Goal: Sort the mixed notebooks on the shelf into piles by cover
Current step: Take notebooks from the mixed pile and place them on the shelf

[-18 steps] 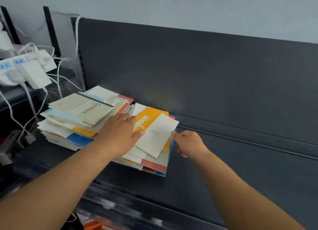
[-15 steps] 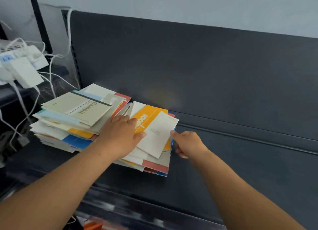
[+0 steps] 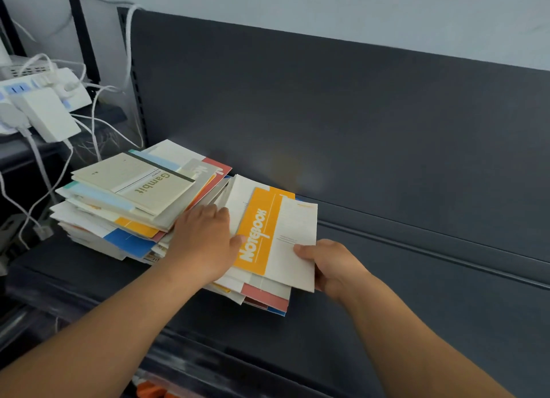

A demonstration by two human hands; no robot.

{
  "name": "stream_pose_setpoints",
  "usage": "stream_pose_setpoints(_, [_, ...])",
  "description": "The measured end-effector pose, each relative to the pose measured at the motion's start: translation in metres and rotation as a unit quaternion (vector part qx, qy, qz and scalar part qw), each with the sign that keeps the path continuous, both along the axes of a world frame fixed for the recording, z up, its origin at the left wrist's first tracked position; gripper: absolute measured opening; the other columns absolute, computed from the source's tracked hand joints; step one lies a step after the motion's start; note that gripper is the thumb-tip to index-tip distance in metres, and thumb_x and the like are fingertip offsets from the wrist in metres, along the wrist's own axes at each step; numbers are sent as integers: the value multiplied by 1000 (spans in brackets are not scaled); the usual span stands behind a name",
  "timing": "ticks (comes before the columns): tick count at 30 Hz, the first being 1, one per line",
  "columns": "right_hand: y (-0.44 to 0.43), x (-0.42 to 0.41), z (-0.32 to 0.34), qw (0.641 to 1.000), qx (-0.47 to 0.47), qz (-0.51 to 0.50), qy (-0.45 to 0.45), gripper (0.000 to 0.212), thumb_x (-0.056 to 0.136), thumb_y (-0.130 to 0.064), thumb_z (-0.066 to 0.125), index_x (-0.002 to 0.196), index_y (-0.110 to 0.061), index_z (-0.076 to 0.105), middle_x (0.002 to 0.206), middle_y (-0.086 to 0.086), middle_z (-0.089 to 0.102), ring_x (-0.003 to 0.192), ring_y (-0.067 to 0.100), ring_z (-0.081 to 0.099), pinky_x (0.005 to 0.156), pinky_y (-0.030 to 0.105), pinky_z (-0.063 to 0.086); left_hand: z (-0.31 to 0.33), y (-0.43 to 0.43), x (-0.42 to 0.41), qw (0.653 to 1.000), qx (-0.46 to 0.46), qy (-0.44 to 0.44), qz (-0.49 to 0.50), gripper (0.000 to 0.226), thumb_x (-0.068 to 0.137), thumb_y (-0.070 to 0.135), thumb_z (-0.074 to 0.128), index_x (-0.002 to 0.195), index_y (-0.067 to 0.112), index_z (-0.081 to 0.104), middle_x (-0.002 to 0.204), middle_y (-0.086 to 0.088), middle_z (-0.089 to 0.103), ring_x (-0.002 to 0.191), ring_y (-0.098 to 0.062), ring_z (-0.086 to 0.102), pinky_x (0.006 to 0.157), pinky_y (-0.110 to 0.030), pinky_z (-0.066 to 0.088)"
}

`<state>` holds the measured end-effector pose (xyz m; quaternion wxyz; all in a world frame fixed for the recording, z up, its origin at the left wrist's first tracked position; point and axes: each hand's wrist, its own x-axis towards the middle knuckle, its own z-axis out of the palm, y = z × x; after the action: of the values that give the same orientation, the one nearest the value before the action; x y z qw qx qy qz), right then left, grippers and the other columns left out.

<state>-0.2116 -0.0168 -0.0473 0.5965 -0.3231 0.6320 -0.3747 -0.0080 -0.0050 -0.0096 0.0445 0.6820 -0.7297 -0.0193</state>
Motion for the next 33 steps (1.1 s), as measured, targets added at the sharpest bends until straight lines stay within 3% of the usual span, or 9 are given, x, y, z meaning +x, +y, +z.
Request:
stream_pose_setpoints(6, [-1, -3, 0, 1000, 2, 14, -12, 17, 93, -10, 65, 108, -8, 57, 104, 10, 71, 90, 25, 69, 63, 36, 55, -4, 4, -8, 1000, 3, -8, -10, 50, 102, 45, 28, 147, 21, 33, 150, 3, 41, 146, -21, 20, 117, -42, 15])
stream_pose_setpoints(10, [0, -11, -1, 1000, -10, 9, -25, 17, 94, -7, 64, 110, -8, 60, 107, 9, 72, 96, 27, 69, 70, 40, 58, 4, 7, -16, 990, 11, 136, 16, 46, 102, 35, 37, 147, 23, 36, 129, -2, 57, 123, -22, 50, 105, -39, 37])
stream_pose_setpoints(13, [2, -18, -1, 1000, -16, 2, -24, 16, 94, -6, 63, 110, -9, 60, 106, 8, 72, 95, 27, 69, 69, 40, 58, 9, 5, -21, 932, 32, 356, 54, 43, 101, 25, 46, 143, 26, 40, 129, 3, 60, 105, -16, 57, 78, -31, 50])
stream_pose_setpoints(15, [4, -21, 0, 1000, -19, 1, -21, 17, 94, -7, 63, 110, -10, 60, 107, 8, 72, 95, 27, 69, 68, 40, 58, 14, 2, -27, 885, 30, 457, 83, 46, 99, 19, 51, 143, 25, 39, 130, 2, 59, 99, -13, 54, 65, -21, 42])
stream_pose_setpoints(19, [6, -18, 4, 999, -23, 11, -32, 14, 94, -7, 63, 108, -9, 60, 106, 8, 72, 95, 27, 69, 70, 40, 59, 17, -4, -30, 792, 63, 585, 164, 39, 96, 16, 58, 134, 11, 51, 129, -4, 60, 111, -23, 57, 95, -38, 45])
stream_pose_setpoints(21, [6, -14, 6, 999, -29, 20, -33, 14, 94, -8, 64, 107, -8, 60, 105, 8, 72, 94, 26, 70, 70, 40, 59, 17, -6, -31, 762, 115, 610, 184, 20, 97, 15, 57, 115, 6, 61, 107, -11, 69, 95, -28, 65, 88, -44, 52])
stream_pose_setpoints(24, [7, -13, 6, 998, -40, 32, -27, 16, 93, -12, 67, 106, -7, 60, 103, 8, 73, 92, 25, 71, 69, 38, 60, 16, -4, -31, 754, 133, 617, 182, 15, 100, 12, 52, 112, 9, 58, 90, -9, 68, 78, -22, 64, 61, -32, 49])
stream_pose_setpoints(28, [10, -21, 8, 997, -77, 20, -13, 15, 91, -16, 70, 100, -8, 61, 100, 6, 76, 91, 21, 73, 72, 35, 61, 14, -3, -32, 762, 70, 629, 139, 19, 99, 13, 53, 114, 18, 63, 98, -5, 71, 87, -23, 68, 70, -36, 55])
stream_pose_setpoints(33, [12, -46, 22, 990, -126, -49, -50, 9, 95, -11, 63, 101, -7, 58, 105, 10, 73, 92, 27, 71, 72, 44, 61, 21, -2, -50, 717, 48, 689, 96, 17, 101, 23, 51, 96, 30, 66, 93, 4, 74, 89, -19, 68, 72, -36, 52])
